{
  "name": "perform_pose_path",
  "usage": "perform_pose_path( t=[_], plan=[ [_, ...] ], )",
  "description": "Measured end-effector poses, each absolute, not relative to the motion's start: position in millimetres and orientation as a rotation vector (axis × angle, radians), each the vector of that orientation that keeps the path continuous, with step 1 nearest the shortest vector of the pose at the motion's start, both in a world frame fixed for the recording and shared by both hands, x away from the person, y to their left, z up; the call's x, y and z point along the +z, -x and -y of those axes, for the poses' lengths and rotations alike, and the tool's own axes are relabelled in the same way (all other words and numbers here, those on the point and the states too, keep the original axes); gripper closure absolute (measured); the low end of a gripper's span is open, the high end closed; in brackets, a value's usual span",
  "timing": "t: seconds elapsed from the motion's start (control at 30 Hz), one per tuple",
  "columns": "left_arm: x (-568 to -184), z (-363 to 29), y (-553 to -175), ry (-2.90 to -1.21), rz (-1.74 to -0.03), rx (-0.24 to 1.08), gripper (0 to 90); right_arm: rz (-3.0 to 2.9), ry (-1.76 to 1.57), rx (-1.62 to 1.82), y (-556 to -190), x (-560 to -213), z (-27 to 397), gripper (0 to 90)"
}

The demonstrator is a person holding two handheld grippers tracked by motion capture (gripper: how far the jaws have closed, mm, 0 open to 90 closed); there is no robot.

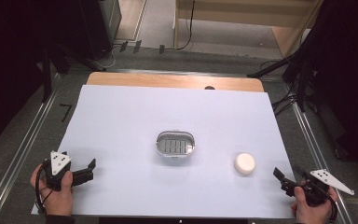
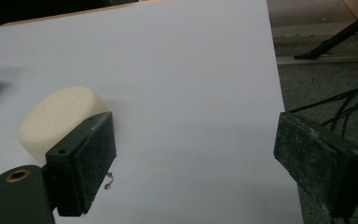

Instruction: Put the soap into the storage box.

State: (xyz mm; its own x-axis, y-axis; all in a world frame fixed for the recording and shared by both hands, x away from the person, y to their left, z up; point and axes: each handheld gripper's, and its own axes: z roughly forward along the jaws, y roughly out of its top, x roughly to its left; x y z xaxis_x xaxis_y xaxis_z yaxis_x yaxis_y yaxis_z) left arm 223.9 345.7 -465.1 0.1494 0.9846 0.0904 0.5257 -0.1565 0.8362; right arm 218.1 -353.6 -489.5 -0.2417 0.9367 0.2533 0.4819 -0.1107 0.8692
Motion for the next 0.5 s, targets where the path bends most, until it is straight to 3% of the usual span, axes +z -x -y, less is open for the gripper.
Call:
perform_pose_path(
  t=[0.2,0.4,0.5],
  plan=[
    [-464.7,-346.4,-223.0,-1.764,-1.444,0.89,0.2,-1.721,-1.585,1.224,-221.8,-486.8,345.5,16.1],
    [-465.0,-346.5,-223.9,-1.765,-1.446,0.882,0.2,-1.793,-1.47,1.251,-221.5,-480.5,330.0,48.3],
    [-464.9,-346.6,-223.7,-1.767,-1.443,0.884,0.2,-1.852,-1.407,1.241,-224.9,-475.6,326.5,55.8]
  ],
)
